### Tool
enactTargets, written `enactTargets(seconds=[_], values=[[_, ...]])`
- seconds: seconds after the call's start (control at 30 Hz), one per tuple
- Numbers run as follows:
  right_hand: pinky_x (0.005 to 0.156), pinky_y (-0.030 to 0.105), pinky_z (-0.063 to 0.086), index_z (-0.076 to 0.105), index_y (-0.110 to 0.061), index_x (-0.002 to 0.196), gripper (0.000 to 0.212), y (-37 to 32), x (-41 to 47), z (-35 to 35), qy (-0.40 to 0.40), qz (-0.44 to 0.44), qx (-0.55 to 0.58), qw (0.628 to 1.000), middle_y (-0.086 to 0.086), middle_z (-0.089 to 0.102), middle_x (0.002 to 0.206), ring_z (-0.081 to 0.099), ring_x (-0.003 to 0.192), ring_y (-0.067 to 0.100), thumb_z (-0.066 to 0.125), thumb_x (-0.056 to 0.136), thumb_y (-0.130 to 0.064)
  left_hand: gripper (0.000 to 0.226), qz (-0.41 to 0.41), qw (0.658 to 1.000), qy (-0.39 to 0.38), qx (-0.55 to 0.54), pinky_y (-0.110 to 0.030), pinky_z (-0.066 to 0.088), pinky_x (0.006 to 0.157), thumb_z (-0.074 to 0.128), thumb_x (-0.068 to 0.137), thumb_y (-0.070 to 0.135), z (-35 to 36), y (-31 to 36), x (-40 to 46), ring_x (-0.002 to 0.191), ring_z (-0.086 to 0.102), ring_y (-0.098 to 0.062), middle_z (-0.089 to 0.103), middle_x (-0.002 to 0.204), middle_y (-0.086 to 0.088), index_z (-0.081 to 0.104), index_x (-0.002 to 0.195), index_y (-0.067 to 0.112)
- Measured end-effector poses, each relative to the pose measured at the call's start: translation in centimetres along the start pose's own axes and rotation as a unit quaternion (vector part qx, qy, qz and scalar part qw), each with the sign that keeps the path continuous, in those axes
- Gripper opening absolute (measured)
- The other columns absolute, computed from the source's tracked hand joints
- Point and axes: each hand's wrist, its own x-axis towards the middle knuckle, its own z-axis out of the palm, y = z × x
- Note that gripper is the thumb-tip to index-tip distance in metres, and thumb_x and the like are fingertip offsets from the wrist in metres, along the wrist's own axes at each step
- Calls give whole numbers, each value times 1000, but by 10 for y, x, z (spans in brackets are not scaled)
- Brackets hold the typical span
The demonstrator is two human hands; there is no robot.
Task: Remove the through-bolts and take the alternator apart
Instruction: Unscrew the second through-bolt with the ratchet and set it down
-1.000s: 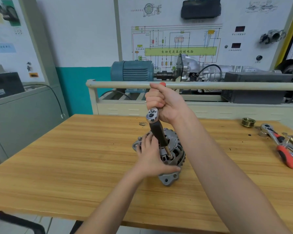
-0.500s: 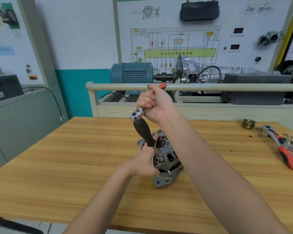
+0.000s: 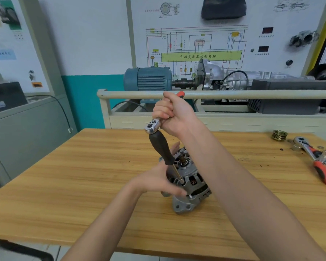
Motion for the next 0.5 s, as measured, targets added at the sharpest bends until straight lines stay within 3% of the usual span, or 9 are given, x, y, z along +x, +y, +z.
enactTargets(seconds=[0.07,0.13,0.2,0.27,0.37,0.5], values=[[32,18,19,37,-15,58,43,-1,0,1,-2,17,-1,1000,-7,25,41,21,29,7,44,100,-23,98,46,983,36,-175,-36,43,104,88,51,29,-8,15,-6,126,50,-17,52,138,-4,42,137,17],[31,19,19,35,-15,56,45,-3,2,2,-5,37,-3,999,-6,24,40,21,27,8,42,100,-21,61,97,944,44,-312,-33,51,88,89,52,32,-14,30,-6,96,65,-23,70,99,-9,65,103,9],[30,19,19,36,-13,50,51,-4,4,3,-10,55,-5,998,-6,24,38,21,26,9,41,100,-19,29,124,915,46,-380,-29,49,67,82,59,22,-16,45,-3,58,55,-20,57,61,-6,59,70,7],[29,19,19,37,-10,44,57,-6,6,3,-17,63,-13,998,-5,24,38,21,26,9,40,100,-19,27,108,916,65,-380,-25,33,49,62,68,10,-12,58,3,38,31,-10,34,42,2,42,51,14],[27,19,20,38,-10,44,56,-8,6,2,-28,71,-18,997,-5,25,38,22,26,9,40,100,-18,33,75,912,159,-372,-20,15,42,47,67,6,3,70,9,32,13,-7,21,35,6,29,43,21],[27,21,22,39,-9,46,54,-13,1,-1,-43,92,-16,995,-4,27,38,24,26,10,42,99,-18,35,100,894,255,-353,-14,20,40,46,62,4,18,76,13,31,13,-9,22,33,5,29,36,22]])
